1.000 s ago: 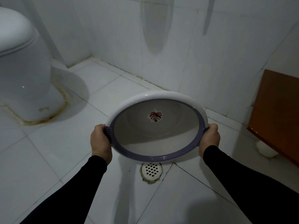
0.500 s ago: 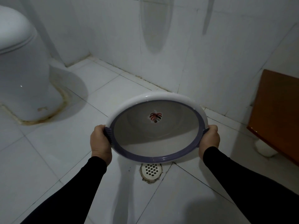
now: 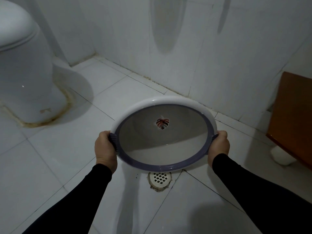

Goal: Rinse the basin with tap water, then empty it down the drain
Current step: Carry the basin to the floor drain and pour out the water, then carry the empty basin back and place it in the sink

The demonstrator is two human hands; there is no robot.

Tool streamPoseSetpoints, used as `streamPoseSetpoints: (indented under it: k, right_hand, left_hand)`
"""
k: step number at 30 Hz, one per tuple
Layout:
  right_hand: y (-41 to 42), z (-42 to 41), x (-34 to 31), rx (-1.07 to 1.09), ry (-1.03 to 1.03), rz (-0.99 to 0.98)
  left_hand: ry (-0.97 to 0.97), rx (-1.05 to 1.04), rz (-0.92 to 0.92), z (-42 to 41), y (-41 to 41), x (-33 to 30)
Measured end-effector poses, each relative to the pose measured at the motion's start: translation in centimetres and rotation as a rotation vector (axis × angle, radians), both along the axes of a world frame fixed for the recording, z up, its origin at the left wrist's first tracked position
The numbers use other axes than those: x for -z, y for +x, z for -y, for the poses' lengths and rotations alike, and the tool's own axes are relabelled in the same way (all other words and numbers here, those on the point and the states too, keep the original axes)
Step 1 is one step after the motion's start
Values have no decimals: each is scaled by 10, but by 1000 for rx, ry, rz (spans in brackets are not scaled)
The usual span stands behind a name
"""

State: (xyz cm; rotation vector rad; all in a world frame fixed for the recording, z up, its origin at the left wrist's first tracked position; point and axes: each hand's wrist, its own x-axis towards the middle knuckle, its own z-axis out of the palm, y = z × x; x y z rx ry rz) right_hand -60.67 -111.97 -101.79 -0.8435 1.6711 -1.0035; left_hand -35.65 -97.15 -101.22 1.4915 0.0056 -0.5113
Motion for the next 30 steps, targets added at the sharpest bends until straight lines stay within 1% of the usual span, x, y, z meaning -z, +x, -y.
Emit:
streamPoseSetpoints:
  k: [4, 6, 10, 14, 17, 21, 25, 30]
  right_hand:
    - [3, 4, 3, 5, 0, 4]
    - [4, 8, 5, -11, -29, -42]
    - [12, 13, 5, -23, -31, -32]
    - [24, 20, 3, -71, -71, -72]
    - [34, 29, 3, -186, -154, -186]
    - [50, 39, -6, -263, -79, -169]
    - [72, 56, -24, -342, -138, -223]
    - [103, 74, -68, -381, -183, -224]
  left_hand:
    - [-5, 24, -36, 3, 3, 5]
    - [13, 53, -19, 4, 5, 7]
    - [56, 103, 27, 6, 8, 12]
    - [141, 139, 61, 9, 16, 14]
    - [173, 172, 92, 14, 27, 14]
    - [263, 235, 214, 24, 47, 10]
    - [319, 297, 298, 35, 75, -7]
    - [307, 219, 343, 49, 104, -62]
